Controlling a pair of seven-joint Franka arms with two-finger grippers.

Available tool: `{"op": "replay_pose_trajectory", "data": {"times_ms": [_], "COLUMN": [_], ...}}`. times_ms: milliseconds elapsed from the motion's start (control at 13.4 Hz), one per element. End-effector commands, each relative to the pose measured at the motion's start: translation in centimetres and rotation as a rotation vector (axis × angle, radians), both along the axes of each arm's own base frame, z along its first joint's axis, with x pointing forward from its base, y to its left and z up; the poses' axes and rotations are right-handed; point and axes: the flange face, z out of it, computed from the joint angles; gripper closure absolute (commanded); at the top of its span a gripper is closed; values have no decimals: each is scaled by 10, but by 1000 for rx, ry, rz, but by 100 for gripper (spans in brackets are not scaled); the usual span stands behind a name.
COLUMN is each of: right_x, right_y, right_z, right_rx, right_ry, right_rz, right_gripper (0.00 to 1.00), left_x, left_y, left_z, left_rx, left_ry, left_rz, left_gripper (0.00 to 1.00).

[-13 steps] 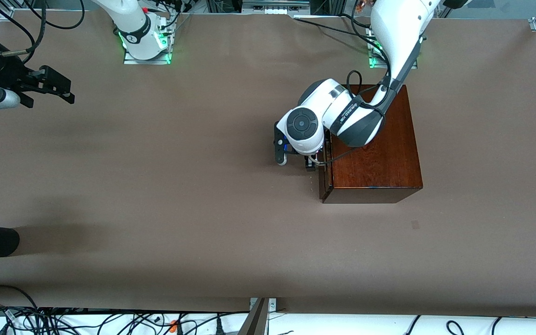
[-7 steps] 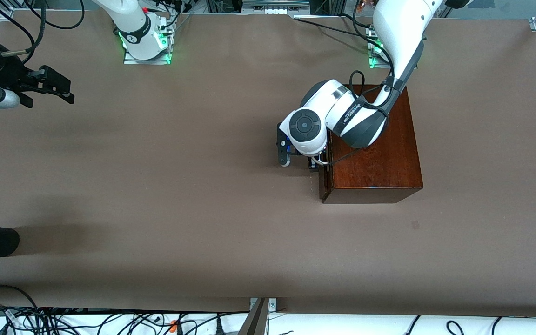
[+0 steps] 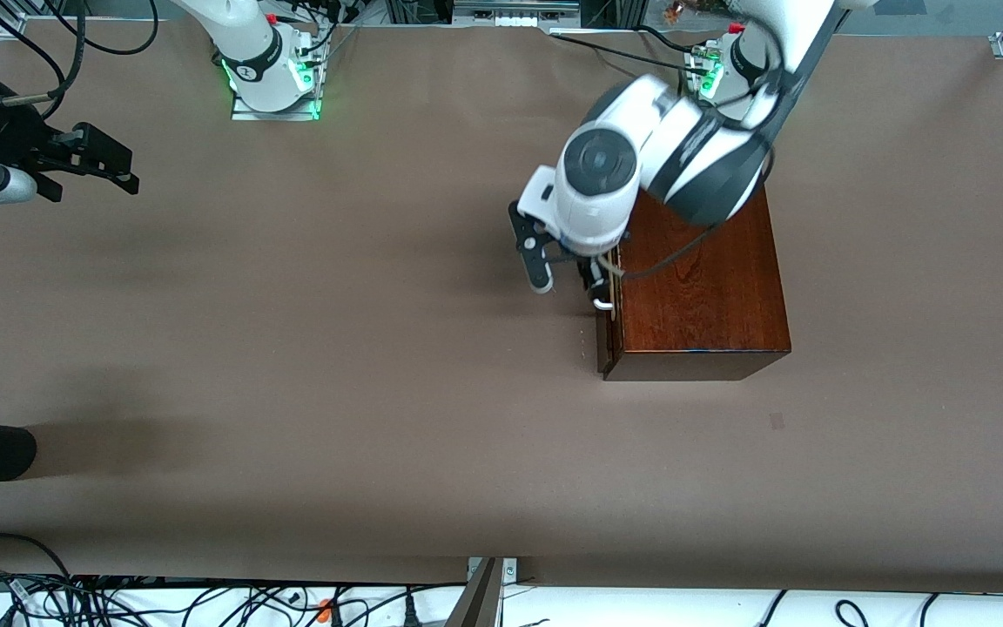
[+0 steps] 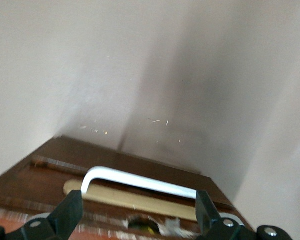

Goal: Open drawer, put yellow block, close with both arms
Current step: 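Lift the left gripper away from the closed box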

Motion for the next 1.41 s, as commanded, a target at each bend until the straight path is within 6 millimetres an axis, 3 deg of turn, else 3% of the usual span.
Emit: {"op": "replay_pose_trajectory", "data": {"times_ms": [0,223,521,744,967,1042,1265,1339], "right_x": [-4,-4,-4,-5,-5,-5,-5,-5], "right_y": [0,0,-1,-2,-2,-2,-3,-3], "right_z": [7,7,7,7,6,7,6,6], "right_rx": [4,2,4,7,6,8,8,8], "right_ry": [-1,0,2,5,11,10,11,11], "right_rz": [11,11,10,7,7,7,6,6], "right_gripper": [0,0,0,0,0,0,0,0], "left_x": [0,11,44,49,51,48,37,31], "left_y": [22,58,145,203,246,268,325,329], "left_z": [54,92,140,175,177,171,155,150], "left_rx": [20,52,37,37,55,61,35,34], "left_ry": [-2,-10,-41,-100,-153,-157,-198,-201], "left_rz": [160,296,460,612,914,1000,1103,1113], "left_gripper": [0,0,0,0,0,0,0,0]}}
